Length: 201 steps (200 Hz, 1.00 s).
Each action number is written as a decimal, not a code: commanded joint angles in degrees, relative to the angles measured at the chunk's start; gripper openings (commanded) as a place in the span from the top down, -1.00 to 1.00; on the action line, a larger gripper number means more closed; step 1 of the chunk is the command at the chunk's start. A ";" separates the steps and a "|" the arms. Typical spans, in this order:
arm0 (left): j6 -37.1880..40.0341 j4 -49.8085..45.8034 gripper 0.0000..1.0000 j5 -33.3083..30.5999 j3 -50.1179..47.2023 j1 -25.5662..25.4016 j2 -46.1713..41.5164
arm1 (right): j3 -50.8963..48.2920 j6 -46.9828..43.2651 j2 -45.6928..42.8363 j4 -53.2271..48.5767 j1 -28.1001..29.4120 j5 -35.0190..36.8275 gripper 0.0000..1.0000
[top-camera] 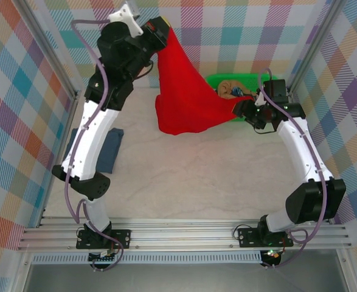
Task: Fold and stack the t-shirts
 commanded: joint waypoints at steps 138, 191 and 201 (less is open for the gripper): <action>0.43 -16.97 1.00 -24.38 5.36 14.79 -2.89 | -5.23 2.47 -2.42 5.42 3.20 -1.13 -0.22; -1.52 -17.43 1.00 -21.08 -19.93 27.53 -3.34 | -5.62 3.10 2.20 5.35 8.58 -0.93 -0.23; -1.59 -14.95 0.97 -13.49 -23.02 28.69 -1.53 | -5.54 3.29 2.99 5.35 9.17 -0.95 -0.23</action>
